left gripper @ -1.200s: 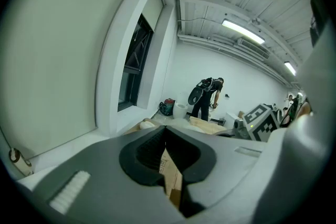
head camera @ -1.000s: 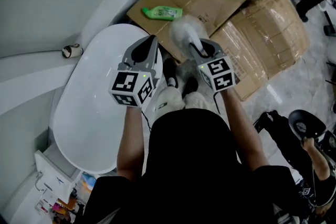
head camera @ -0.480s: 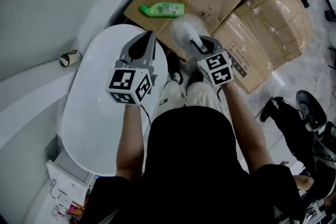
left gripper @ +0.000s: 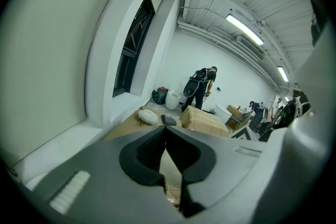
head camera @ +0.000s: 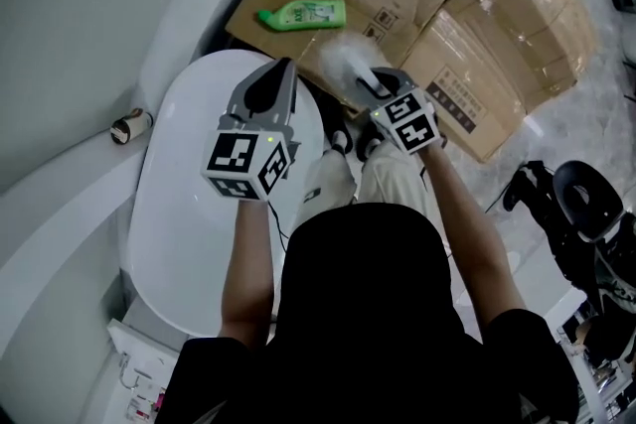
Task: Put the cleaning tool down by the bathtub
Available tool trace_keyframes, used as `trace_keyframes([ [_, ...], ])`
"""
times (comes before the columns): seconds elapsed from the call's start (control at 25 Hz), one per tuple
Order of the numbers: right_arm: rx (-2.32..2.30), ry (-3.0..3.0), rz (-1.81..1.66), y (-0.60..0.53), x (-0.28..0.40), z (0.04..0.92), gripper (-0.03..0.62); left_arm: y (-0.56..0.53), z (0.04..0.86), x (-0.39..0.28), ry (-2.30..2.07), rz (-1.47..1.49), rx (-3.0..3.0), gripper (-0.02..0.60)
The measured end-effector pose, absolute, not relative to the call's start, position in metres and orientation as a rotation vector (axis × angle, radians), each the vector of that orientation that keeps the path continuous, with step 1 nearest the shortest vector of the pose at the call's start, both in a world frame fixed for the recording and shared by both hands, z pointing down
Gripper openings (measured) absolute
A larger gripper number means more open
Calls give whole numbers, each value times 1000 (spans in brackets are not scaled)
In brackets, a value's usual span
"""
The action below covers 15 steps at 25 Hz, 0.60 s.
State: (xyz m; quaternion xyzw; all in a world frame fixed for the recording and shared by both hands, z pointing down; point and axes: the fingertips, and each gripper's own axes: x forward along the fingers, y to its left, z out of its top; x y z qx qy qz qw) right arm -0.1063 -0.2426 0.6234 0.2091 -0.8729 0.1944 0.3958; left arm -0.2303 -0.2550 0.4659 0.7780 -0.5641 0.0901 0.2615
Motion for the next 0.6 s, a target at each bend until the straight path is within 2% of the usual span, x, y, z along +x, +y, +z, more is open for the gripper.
trace_keyframes([
  [0.6, 499, -2159, 605, -251, -117, 677, 94, -265, 506, -235, -1515, 256, 2040, -2],
])
